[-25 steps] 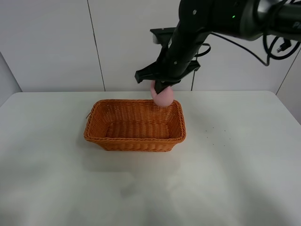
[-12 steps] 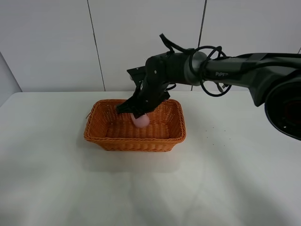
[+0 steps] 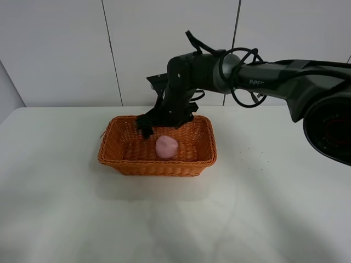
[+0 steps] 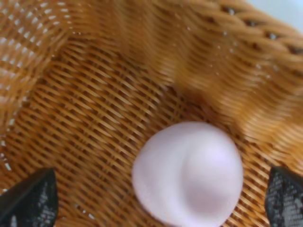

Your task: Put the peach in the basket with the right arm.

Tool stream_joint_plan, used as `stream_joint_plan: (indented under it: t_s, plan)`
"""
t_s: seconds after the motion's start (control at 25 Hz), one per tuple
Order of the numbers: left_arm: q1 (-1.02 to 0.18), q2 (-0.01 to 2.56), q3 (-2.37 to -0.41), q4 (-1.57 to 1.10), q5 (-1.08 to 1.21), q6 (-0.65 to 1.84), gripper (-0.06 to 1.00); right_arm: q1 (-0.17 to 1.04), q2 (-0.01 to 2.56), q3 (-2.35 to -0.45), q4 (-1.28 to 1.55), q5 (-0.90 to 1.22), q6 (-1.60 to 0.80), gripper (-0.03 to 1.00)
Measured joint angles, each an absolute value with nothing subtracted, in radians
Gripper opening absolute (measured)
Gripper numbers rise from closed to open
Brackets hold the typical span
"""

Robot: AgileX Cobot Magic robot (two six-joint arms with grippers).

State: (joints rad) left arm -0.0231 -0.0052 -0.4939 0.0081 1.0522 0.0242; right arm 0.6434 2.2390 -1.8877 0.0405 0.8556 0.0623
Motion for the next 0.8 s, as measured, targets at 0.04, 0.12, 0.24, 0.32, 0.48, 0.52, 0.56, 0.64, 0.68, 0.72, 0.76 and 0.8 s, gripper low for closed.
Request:
stream_joint_plan:
  t_s: [0.04,0.12,0.24,0.32,0.48,0.52,0.56,0.64,0.68,0.72,0.76,0.8]
  plan:
    - [-0.023,-0.005,-0.494,0.008,1.052,0.024,0.99,0.64,2.239,-1.939,0.043,0.903,0.062,0.68]
    - [-0.023,-0.005,-0.494,0.008,1.052,0.024,0.99,0.63,2.239,-2.019,0.044,0.999,0.062,0.68]
    - [-0.023,-0.005,-0.494,0.008,1.052,0.024,0.99,0.612,2.238,-2.149,0.036,1.137,0.062,0.68]
    - [-0.023,-0.005,-0.494,0.008,1.052,0.024,0.99,0.599,2.235,-2.203,0.028,1.193,0.062,0.68]
    - [-0.023,-0.005,-0.494,0.008,1.052,0.024,0.99,0.559,2.234,-2.239,0.024,1.209,0.062,0.68]
    - [-0.023,-0.005,-0.494,0.008,1.052,0.024,0.99,0.54,2.235,-2.239,0.024,1.211,0.062,0.68]
    - [-0.023,-0.005,-0.494,0.008,1.052,0.024,0.99,0.524,2.236,-2.239,0.024,1.211,0.062,0.68]
    - [-0.023,-0.005,-0.494,0.008,1.052,0.024,0.99,0.484,2.236,-2.239,0.024,1.212,0.062,0.68]
    - [-0.023,-0.005,-0.494,0.008,1.052,0.024,0.99,0.458,2.236,-2.239,0.024,1.212,0.06,0.68]
    - [-0.023,-0.005,-0.494,0.008,1.052,0.024,0.99,0.431,2.236,-2.239,0.025,1.212,0.056,0.68]
    - [-0.023,-0.005,-0.494,0.008,1.052,0.024,0.99,0.4,2.236,-2.239,0.025,1.212,0.05,0.68]
    - [-0.023,-0.005,-0.494,0.008,1.052,0.024,0.99,0.366,2.236,-2.239,0.025,1.212,0.049,0.68]
